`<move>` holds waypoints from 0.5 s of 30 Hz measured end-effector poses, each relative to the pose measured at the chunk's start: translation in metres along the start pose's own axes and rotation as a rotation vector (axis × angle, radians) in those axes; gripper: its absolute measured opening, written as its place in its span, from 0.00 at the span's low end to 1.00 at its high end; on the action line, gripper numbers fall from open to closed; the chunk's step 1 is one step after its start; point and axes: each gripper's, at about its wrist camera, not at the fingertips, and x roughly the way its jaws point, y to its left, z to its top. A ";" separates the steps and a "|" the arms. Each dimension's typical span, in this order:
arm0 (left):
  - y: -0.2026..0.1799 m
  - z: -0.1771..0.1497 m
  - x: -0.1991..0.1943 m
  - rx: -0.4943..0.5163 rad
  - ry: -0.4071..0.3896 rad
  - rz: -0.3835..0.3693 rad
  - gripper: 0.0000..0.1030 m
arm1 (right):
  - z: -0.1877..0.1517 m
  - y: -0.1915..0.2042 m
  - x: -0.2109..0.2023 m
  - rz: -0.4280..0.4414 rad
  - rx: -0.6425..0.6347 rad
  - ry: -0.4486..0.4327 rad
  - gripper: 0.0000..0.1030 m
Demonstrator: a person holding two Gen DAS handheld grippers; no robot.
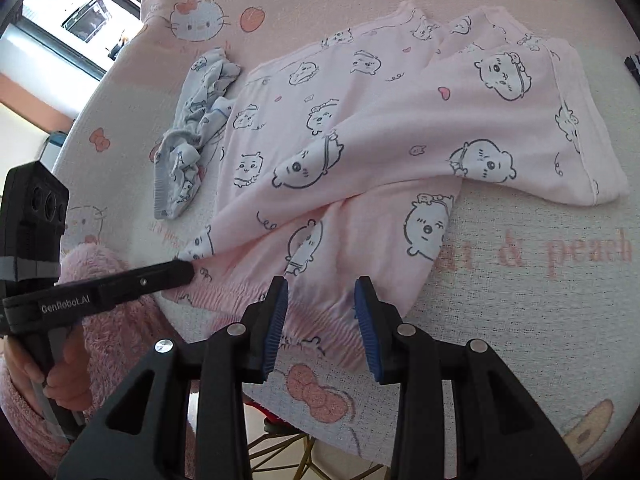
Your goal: Fold clothes
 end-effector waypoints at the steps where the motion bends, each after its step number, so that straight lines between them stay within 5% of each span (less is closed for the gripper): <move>1: 0.005 -0.003 0.005 -0.027 0.015 -0.022 0.09 | -0.001 -0.001 0.004 -0.009 -0.004 0.012 0.34; 8: -0.001 -0.005 0.007 0.007 -0.003 0.029 0.09 | -0.002 -0.043 -0.008 -0.120 0.083 0.040 0.34; 15: 0.013 -0.003 -0.002 -0.109 0.003 -0.121 0.10 | 0.000 -0.040 -0.043 0.059 0.118 -0.081 0.38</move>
